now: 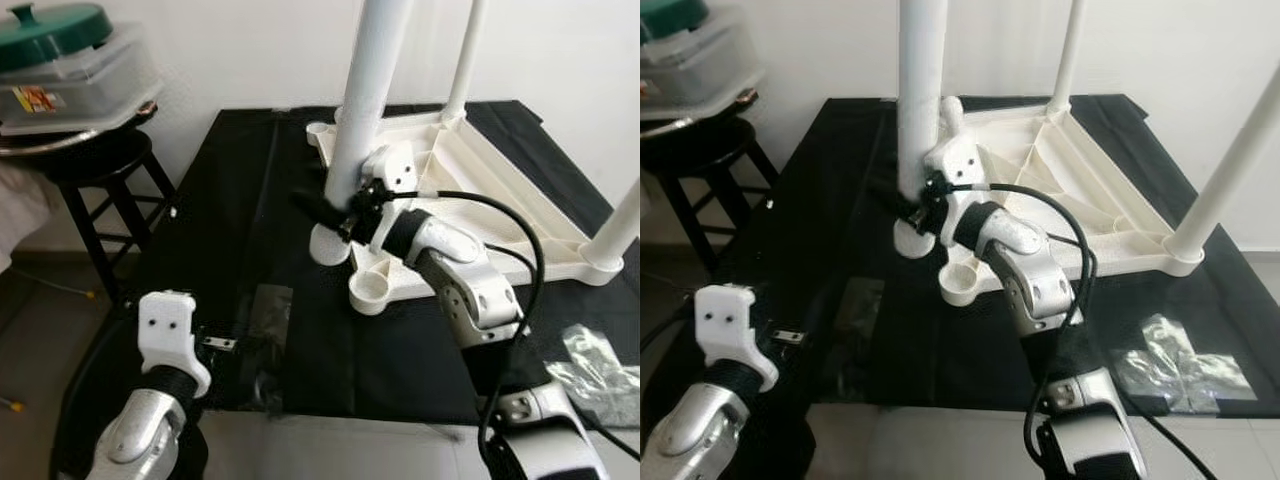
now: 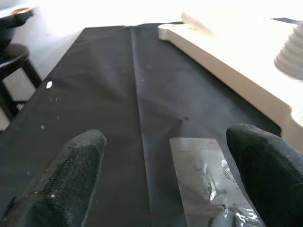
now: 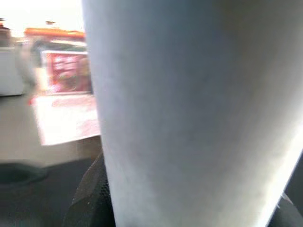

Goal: Building children table

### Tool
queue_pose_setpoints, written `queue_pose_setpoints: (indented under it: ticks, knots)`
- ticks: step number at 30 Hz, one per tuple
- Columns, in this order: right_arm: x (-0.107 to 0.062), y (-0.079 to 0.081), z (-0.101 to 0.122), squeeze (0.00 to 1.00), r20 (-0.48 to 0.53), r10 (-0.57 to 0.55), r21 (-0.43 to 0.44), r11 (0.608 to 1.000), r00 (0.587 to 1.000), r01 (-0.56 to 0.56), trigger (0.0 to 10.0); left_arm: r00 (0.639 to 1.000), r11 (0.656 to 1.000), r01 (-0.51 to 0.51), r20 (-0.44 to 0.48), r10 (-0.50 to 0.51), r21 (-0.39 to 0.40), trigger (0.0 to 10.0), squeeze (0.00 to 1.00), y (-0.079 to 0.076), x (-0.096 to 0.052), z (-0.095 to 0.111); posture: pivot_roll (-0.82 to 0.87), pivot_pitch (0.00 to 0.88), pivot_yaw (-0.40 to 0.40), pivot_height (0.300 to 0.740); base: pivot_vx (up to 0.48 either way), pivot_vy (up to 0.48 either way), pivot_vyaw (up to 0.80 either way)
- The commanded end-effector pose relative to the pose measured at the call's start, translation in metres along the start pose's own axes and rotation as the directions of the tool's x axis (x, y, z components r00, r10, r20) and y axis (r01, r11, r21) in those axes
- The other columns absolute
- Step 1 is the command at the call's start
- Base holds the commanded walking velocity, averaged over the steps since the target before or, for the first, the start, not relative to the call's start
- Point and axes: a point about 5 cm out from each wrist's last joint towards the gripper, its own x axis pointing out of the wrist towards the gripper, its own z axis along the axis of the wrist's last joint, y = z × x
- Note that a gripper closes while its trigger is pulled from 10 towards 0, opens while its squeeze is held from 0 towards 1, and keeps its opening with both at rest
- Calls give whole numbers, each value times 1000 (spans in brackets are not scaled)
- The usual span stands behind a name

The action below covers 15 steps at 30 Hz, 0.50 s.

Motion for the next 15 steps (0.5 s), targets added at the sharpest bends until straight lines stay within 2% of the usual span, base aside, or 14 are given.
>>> queue_pose_setpoints:
  ticks: [1, 4, 8, 10, 11, 13, 15]
  knots:
    - [0, 4, 0, 0, 2, 23, 10, 1000, 1000, -23, 10000, 1000, 1000, -5, -14, 5, -19, 10000, 0, -1, -3, -1, -14, 229, 29, 740, 0, -368, 0]
    - [-1, 8, -2, 0, -3, 28, 12, 1000, 1000, -28, 10000, 1000, 1000, -18, -24, 18, -12, 10000, 0, 0, -3, -2, -15, 240, 28, 740, 0, -368, 0]
    - [-5, 15, -11, 0, -29, 57, 79, 995, 998, -54, 10000, 996, 997, -76, -49, 74, -31, 10000, 0, 5, -3, -5, -20, 247, 34, 740, 0, 0, 0]
    - [-5, 15, -11, 0, -29, 57, 79, 995, 998, -54, 10000, 996, 997, -76, -49, 74, -31, 10000, 0, 5, -3, -5, -20, 247, 34, 740, 0, 0, 0]
    - [-5, 14, -12, 0, -32, 67, 83, 995, 997, -64, 10000, 996, 997, -76, -49, 75, -13, 10000, 0, 6, -3, -5, -23, 240, 42, 740, 0, 0, 0]
    - [-4, 10, -10, 0, -46, 104, 32, 994, 993, -103, 10000, 997, 997, -56, -52, 59, 46, 10000, 0, 6, -2, -6, -26, 234, 46, 740, 0, 0, 0]
    - [-3, 8, -9, 0, -53, 118, 13, 993, 992, -118, 10000, 997, 997, -47, -53, 51, 64, 10000, 0, 6, -2, -7, -26, 234, 45, 740, 0, 0, 0]
